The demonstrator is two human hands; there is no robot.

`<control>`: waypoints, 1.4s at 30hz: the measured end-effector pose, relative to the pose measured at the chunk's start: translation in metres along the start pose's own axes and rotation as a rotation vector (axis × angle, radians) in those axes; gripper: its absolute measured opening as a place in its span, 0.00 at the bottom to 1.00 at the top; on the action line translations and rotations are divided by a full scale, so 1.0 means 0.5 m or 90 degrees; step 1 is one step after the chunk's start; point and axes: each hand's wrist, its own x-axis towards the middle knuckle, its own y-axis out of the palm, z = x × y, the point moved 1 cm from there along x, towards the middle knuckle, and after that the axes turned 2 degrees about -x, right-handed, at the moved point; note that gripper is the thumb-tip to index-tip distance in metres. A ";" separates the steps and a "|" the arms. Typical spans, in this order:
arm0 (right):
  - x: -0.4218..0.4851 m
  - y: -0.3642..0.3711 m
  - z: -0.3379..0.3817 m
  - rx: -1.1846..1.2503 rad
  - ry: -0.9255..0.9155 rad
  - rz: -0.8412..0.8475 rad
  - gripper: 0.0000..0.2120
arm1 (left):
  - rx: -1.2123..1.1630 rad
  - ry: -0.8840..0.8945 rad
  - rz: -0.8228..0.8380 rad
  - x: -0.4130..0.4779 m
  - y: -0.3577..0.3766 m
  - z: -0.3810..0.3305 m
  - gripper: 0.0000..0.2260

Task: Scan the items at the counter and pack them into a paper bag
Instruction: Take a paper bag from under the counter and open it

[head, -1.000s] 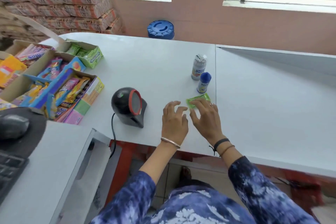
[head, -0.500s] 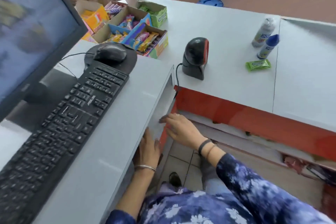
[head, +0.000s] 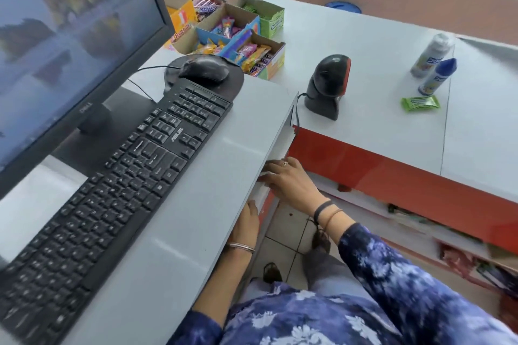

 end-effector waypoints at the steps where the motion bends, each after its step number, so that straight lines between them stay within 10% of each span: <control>1: 0.005 -0.001 -0.007 -0.006 0.003 -0.023 0.08 | 0.004 -0.047 0.012 0.005 0.017 -0.013 0.18; 8: 0.000 -0.062 -0.010 0.059 0.000 0.003 0.03 | -0.177 0.024 -0.018 0.020 -0.014 -0.080 0.29; 14: -0.063 -0.194 -0.073 0.308 0.199 0.114 0.06 | 0.030 0.155 0.044 0.035 -0.060 -0.213 0.10; 22: -0.129 -0.417 -0.359 0.537 0.476 0.115 0.28 | -0.445 0.275 0.163 0.177 -0.155 -0.478 0.15; 27: -0.093 -0.546 -0.483 0.619 0.534 -0.126 0.10 | -0.550 0.408 0.086 0.317 -0.229 -0.675 0.22; 31: -0.024 -0.653 -0.603 0.494 0.559 -0.258 0.18 | -0.539 0.511 -0.076 0.440 -0.313 -0.822 0.20; 36: 0.109 -0.797 -0.698 0.217 0.314 -0.478 0.10 | -0.604 0.553 -0.253 0.567 -0.403 -0.934 0.13; 42: 0.190 -0.804 -0.739 -0.067 0.173 -0.517 0.06 | -0.855 0.364 -0.332 0.661 -0.358 -0.950 0.19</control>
